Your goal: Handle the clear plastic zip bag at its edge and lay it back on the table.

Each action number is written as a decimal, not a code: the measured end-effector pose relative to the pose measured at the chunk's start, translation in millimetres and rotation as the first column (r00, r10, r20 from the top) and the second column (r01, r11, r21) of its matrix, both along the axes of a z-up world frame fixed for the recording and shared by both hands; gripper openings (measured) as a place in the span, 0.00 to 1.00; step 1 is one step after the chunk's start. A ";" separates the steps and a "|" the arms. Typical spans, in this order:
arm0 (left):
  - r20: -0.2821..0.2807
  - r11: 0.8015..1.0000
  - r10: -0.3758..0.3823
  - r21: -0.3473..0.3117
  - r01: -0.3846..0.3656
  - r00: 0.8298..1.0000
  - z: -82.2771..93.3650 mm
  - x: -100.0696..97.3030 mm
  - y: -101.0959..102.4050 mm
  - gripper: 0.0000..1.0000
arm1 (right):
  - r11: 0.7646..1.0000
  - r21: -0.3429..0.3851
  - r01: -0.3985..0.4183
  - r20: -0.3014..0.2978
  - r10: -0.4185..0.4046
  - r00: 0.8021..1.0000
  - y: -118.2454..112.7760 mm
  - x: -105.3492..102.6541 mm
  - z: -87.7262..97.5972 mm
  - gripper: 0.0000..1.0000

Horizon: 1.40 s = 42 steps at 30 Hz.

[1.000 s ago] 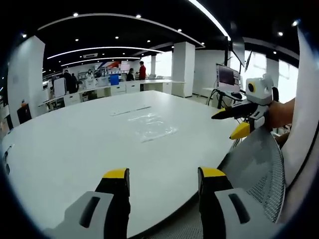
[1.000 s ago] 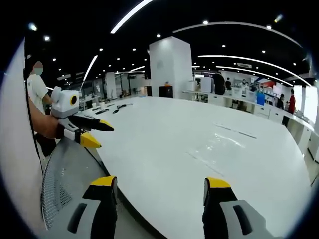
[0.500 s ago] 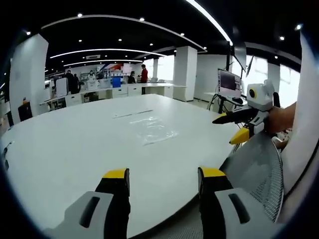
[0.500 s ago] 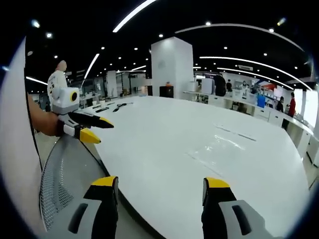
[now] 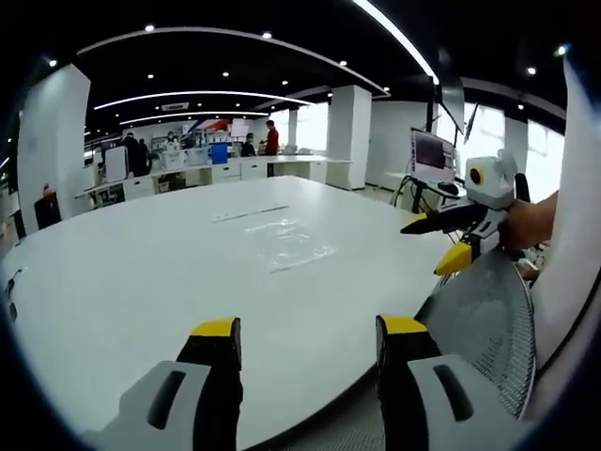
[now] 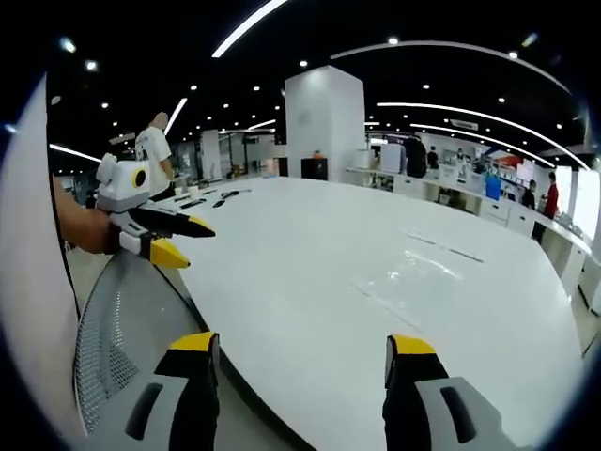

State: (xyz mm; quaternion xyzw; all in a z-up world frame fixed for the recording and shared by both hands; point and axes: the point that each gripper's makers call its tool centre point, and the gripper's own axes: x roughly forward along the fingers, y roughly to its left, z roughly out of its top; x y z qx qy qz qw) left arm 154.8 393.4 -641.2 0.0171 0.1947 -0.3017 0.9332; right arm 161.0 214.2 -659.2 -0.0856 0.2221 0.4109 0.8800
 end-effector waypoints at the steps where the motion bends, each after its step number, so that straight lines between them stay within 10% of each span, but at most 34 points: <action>1: -0.002 1.000 0.000 0.001 0.000 1.000 -0.3 0.0 -0.3 0.57 | 1.000 0.000 0.001 -0.002 -0.001 1.000 0.2 -0.1 0.2 0.72; 42: -0.001 1.000 0.002 0.001 -0.002 1.000 3.0 -0.6 -3.3 0.57 | 1.000 0.002 -0.004 -0.026 0.004 1.000 1.8 -1.5 -0.2 0.80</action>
